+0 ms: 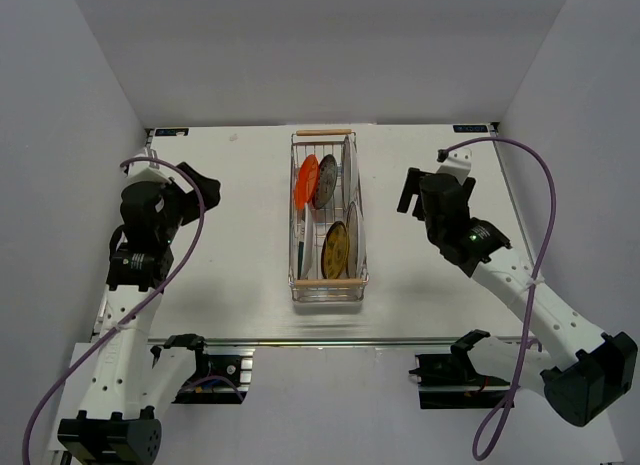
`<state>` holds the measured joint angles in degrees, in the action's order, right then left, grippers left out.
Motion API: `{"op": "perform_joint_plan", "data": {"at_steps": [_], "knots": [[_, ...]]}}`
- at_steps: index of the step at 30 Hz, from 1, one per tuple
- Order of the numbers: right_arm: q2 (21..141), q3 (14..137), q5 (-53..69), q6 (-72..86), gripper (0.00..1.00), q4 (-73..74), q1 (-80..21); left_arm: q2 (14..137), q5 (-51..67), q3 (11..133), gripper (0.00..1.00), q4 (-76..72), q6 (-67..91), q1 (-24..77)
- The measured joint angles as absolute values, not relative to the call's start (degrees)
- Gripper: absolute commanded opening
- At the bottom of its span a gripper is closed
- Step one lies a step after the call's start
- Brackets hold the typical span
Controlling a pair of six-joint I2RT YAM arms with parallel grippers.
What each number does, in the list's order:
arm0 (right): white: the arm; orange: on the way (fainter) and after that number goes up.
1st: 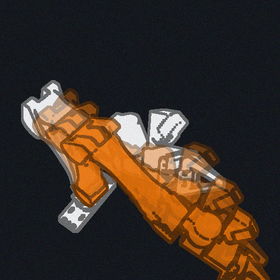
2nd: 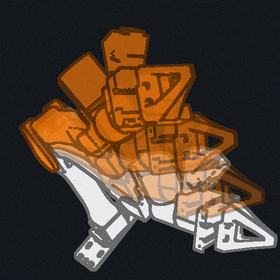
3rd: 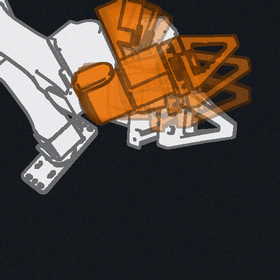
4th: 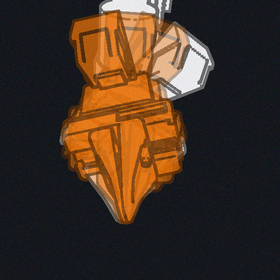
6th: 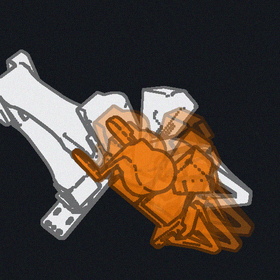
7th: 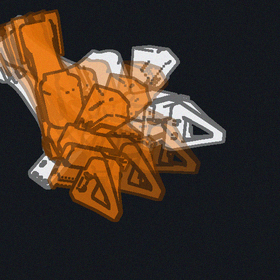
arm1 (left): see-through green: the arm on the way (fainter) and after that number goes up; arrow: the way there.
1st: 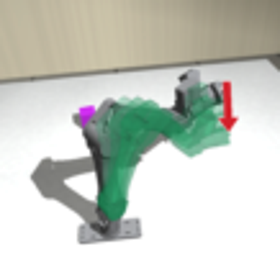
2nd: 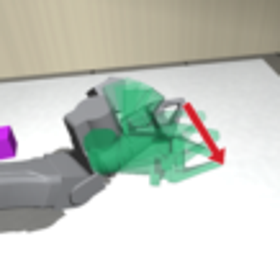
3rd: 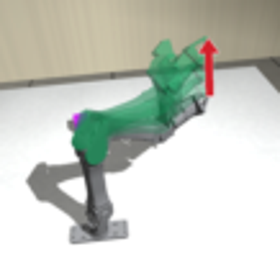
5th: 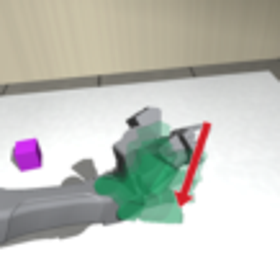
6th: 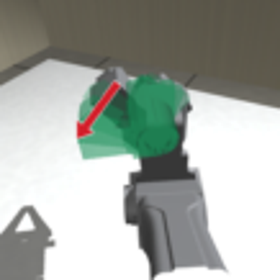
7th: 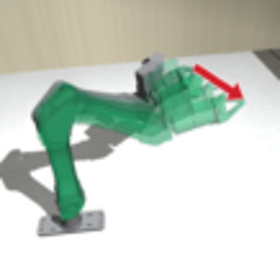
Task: Unload the plates from the dish rack
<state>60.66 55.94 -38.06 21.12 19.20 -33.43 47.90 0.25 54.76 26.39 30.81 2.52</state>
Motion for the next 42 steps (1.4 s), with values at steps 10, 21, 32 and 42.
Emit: {"op": "perform_joint_plan", "data": {"at_steps": [10, 21, 32, 42], "knots": [[63.94, 55.9, -40.88, 27.62, 0.89, 21.3, -33.43, 55.68, 14.44, 54.0, 0.98, 19.22, 31.44, 2.35], [61.87, 54.46, -43.38, 28.95, 0.89, 22.61, -33.01, 56.64, 38.44, 49.78, 0.98, 7.27, 32.71, 7.31], [61.98, 53.17, -43.29, 29.58, 0.89, 22.63, -32.08, 67.07, 30.92, 53.67, 0.98, 12.73, 29.41, 23.99], [64.12, 53.01, -43.31, 29.52, 0.89, 23.09, -30.83, 72.62, 18.2, 59.68, 0.69, 19.94, 27.75, 30.65]]}}
